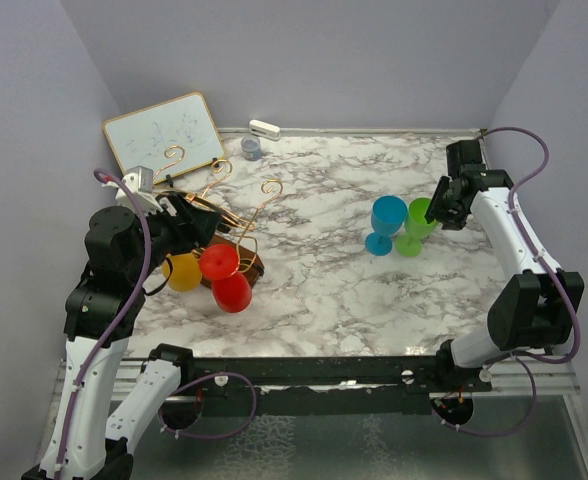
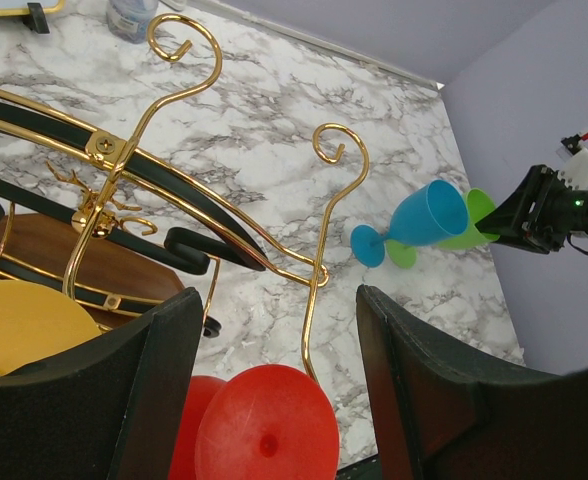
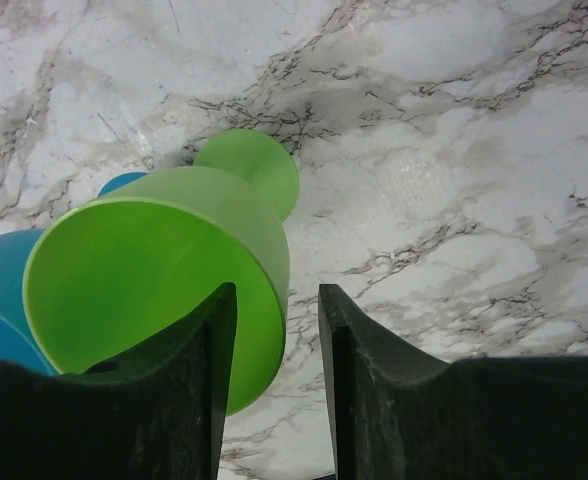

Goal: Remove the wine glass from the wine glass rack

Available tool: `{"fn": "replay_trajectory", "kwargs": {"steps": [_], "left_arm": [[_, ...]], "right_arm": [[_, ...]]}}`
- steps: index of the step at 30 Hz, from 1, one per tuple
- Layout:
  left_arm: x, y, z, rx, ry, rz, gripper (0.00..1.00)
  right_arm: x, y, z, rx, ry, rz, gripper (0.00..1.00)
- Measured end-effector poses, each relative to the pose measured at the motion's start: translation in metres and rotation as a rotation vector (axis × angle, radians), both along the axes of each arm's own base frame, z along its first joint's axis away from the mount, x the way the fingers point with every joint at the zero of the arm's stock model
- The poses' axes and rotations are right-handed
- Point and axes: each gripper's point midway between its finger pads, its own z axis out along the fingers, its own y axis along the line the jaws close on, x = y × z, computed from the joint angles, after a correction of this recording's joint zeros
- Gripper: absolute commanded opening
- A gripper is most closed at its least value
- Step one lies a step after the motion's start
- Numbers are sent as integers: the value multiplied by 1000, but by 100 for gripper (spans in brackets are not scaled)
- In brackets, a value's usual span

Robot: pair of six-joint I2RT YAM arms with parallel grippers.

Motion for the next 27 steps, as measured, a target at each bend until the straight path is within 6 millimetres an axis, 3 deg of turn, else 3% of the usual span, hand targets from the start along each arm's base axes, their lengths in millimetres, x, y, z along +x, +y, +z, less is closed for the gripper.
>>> {"fn": "replay_trajectory", "kwargs": {"steps": [3, 7, 10, 13, 17, 21, 23, 27], "left_arm": [[0, 0, -1, 1, 2, 0, 65], [0, 0, -1, 1, 5, 1, 65], [0, 0, -1, 1, 5, 2, 65], [0, 0, -5, 0, 10, 2, 65], [5, -1, -9, -4, 22, 3, 64], [25, -2, -9, 12, 54, 21, 64], [41, 1, 1, 26, 55, 49, 64], [67, 9, 19, 46, 39, 122, 64]], "right_arm": [[3, 1, 7, 3, -20, 2, 42], [10, 4, 30, 17, -84, 11, 43], [13, 11, 59, 50, -161, 42, 45], [10, 32, 94, 137, -275, 126, 45], [-6, 80, 148, 271, -451, 313, 45], [-29, 139, 193, 372, -562, 533, 45], [-37, 164, 203, 404, -584, 624, 45], [-49, 195, 200, 435, -566, 727, 45]]}}
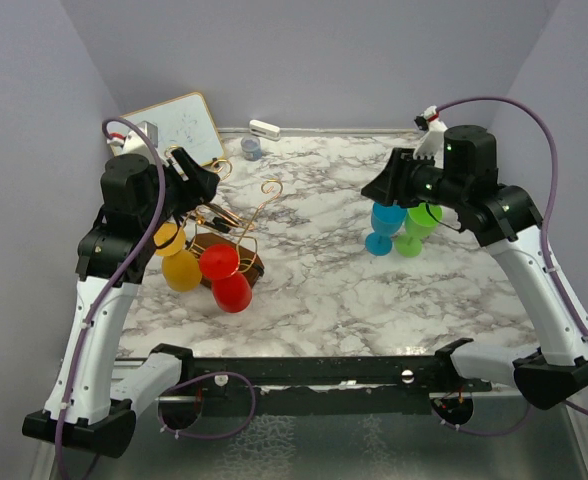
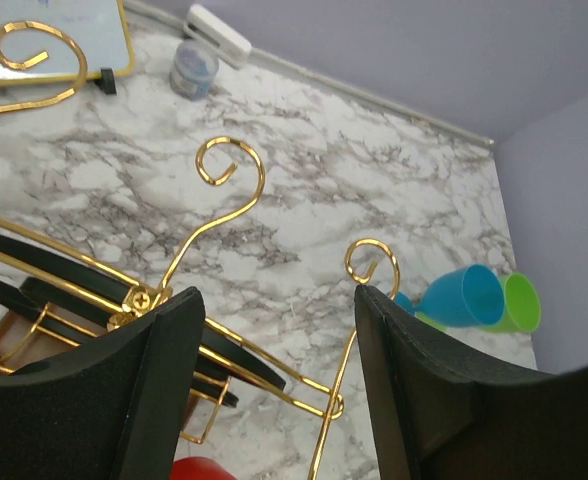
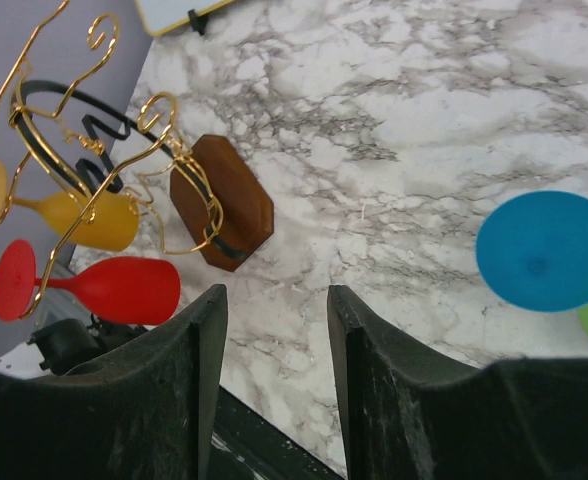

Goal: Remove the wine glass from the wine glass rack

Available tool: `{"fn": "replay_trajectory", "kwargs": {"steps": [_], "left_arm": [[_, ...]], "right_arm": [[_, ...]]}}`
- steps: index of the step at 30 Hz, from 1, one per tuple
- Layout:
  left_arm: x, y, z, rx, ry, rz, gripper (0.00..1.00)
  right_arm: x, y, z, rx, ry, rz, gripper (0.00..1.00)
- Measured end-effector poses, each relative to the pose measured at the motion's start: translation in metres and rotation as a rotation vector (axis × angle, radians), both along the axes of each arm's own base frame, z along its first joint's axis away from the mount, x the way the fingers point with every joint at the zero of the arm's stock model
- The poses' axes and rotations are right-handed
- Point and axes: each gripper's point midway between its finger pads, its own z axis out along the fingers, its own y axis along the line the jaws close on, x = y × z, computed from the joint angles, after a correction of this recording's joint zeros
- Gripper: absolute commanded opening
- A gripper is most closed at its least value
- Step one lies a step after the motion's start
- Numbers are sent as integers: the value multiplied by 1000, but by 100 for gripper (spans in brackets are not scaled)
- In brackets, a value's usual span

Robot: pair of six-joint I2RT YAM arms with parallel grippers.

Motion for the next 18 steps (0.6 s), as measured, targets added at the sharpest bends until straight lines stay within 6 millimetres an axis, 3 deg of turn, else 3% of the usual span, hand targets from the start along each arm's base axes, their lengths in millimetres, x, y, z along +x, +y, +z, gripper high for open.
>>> {"fn": "replay_trajectory", "kwargs": {"steps": [9, 18], "left_arm": [[8, 26, 74, -9, -159, 138, 63], [16, 23, 100, -64, -205, 137, 61]], "right_arm": [[-3, 39, 0, 8, -40, 129, 45], [2, 45, 8, 2, -114, 175, 46]]}}
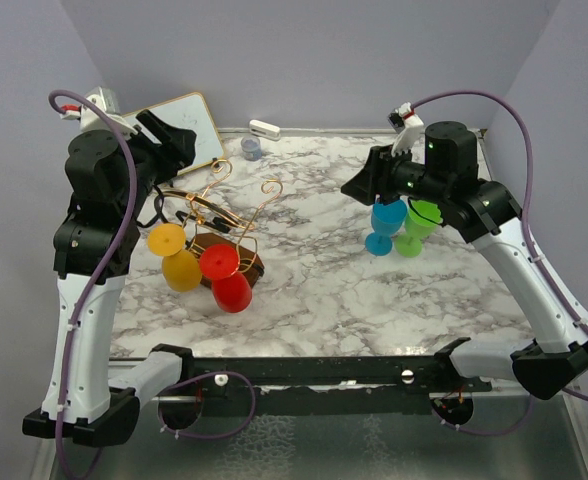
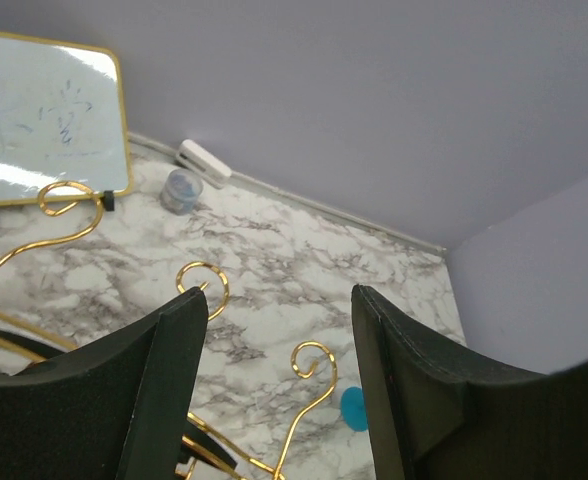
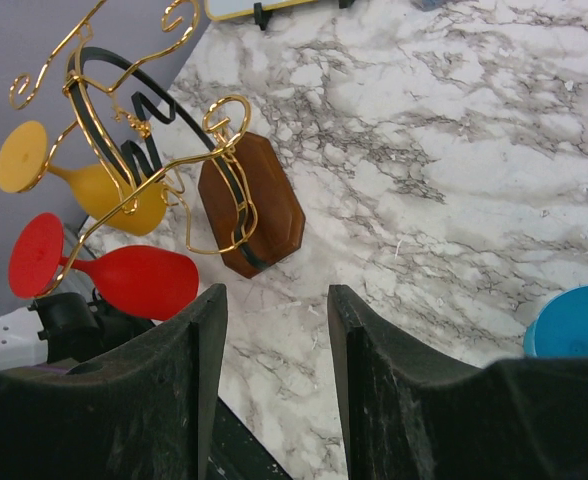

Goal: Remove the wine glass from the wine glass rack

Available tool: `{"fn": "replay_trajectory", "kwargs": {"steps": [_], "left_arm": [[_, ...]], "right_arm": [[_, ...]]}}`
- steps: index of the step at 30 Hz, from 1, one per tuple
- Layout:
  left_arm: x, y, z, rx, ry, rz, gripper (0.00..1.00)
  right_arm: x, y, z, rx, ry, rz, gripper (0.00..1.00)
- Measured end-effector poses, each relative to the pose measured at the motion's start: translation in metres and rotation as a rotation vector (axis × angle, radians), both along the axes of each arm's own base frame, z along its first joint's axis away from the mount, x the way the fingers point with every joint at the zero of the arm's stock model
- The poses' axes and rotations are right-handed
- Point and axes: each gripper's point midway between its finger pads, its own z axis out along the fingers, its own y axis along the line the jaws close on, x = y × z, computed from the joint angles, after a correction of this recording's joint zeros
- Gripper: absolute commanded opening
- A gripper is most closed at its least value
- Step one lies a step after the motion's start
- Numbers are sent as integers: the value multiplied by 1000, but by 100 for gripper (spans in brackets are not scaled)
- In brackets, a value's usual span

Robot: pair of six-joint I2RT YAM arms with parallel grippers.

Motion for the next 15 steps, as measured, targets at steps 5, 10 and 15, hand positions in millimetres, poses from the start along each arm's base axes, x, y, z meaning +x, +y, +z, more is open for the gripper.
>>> {"fn": "replay_trajectory", "kwargs": {"steps": [5, 10, 15], "left_arm": [[21, -36, 38, -30, -104, -184, 60], [59, -40, 38, -8, -87, -191, 60], [91, 13, 39, -6, -52, -29, 60]], "right_arm": [[-6, 1, 7, 1, -35, 37, 47], [-10, 0, 11, -4, -64, 55, 47], [-12, 1, 11, -7, -72, 74, 47]]}}
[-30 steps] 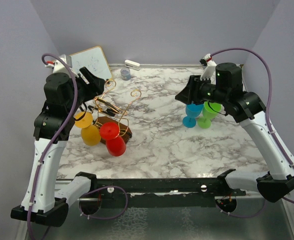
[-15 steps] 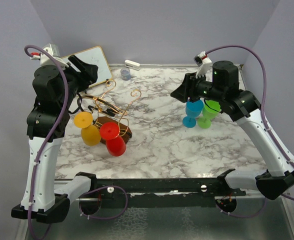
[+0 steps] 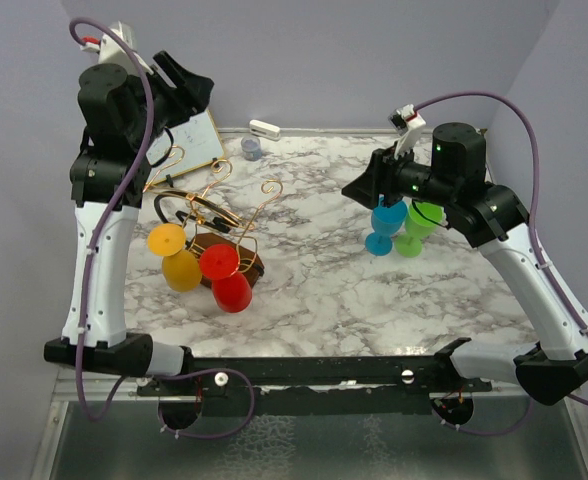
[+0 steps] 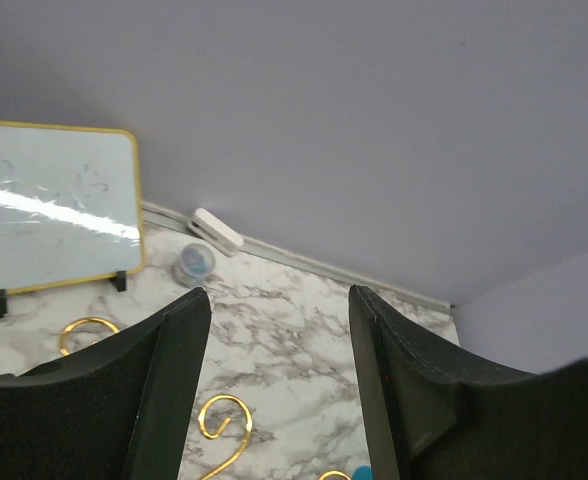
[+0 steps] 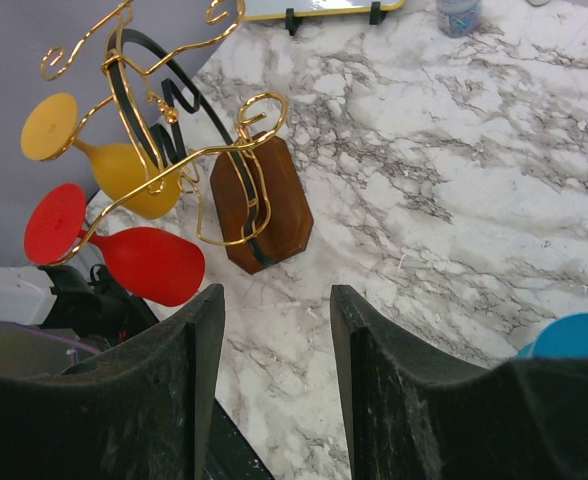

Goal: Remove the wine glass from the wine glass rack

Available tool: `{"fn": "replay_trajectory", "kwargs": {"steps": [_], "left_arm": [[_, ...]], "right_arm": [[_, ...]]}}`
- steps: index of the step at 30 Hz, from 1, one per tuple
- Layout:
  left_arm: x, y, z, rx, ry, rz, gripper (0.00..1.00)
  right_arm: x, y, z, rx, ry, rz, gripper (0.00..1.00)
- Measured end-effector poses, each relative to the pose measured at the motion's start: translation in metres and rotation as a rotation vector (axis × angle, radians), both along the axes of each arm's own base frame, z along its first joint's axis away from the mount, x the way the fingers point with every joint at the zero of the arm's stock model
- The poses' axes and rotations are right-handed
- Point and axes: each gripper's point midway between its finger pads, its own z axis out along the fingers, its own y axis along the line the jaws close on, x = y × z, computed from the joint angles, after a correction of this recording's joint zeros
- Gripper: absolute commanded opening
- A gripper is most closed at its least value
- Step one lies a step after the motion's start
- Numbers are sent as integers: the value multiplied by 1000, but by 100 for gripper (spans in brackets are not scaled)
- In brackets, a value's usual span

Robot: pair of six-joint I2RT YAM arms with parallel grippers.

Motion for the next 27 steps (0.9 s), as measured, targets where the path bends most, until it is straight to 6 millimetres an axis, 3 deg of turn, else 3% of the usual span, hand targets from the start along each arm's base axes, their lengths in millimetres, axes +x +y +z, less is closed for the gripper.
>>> {"fn": "replay_trajectory", "kwargs": {"steps": [4, 7, 11, 16, 17, 18, 20, 23, 27], "left_arm": [[-5, 70, -14, -77, 36, 156, 58], [-27, 98, -39, -151, 83, 229, 57], [-73, 72, -52, -240, 84, 177, 55], [-146, 42, -43, -289, 3, 137, 54], [-146, 42, -43, -289, 3, 137, 54], [-170, 35, -35, -280, -34, 131, 54], [-186, 29, -35, -278, -43, 125, 54], [-194, 25, -54, -287, 2, 125, 54], [-192, 24, -116, -334, 161, 140, 54]], "right_arm": [[-3, 3, 0, 7, 4, 24, 47], [-5, 6, 0, 13, 9, 44, 47], [-5, 11, -3, 18, 24, 75, 47], [-8, 17, -6, 25, 45, 115, 47], [-9, 18, -5, 28, 46, 123, 47], [-10, 19, -5, 30, 47, 130, 47], [-12, 20, -3, 37, 47, 147, 47], [-14, 22, 0, 44, 44, 160, 47], [-15, 22, 1, 46, 44, 166, 47]]}}
